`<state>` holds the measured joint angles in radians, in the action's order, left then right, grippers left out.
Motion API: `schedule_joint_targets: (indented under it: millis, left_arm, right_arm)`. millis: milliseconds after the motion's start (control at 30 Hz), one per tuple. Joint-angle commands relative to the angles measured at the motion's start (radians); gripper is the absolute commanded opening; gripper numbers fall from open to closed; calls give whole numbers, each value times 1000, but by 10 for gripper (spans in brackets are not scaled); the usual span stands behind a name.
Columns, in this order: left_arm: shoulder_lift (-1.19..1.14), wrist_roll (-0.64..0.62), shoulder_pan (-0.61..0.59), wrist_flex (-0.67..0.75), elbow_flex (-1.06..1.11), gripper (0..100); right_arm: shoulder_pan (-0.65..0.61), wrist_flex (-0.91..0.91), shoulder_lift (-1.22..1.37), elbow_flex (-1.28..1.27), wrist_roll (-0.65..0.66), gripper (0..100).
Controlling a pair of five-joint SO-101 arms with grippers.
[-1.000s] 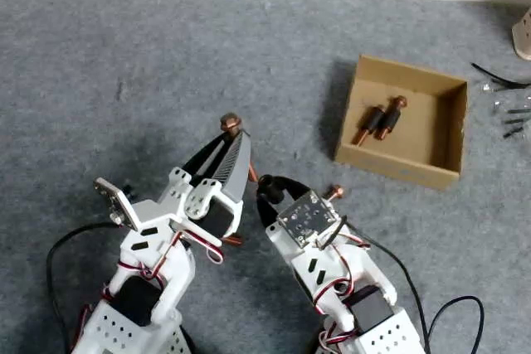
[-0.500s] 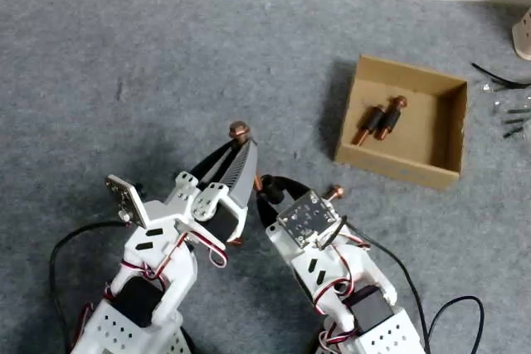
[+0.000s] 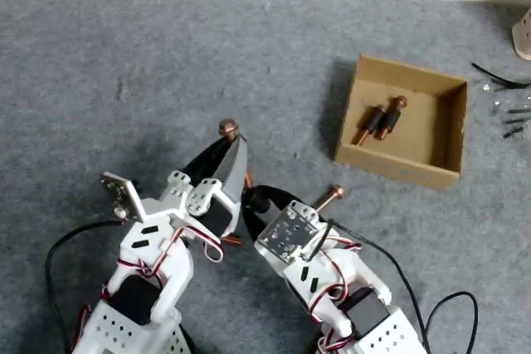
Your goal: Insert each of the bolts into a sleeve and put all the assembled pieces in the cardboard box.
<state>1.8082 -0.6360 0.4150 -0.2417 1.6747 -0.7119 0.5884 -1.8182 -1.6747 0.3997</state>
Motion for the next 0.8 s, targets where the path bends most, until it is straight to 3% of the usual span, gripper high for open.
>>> schedule_joint_targets:
  millis: [0,200,767]
  left_arm:
    - [-2,6,28,-43,22,6]
    - [-4,6,35,-60,22,6]
    - [-4,8,50,-69,22,6]
  right_arm:
    - [36,-2,-21,-73,12,5]
    - [38,2,-21,-25,-92,5]
    - [10,96,-21,39,-89,5]
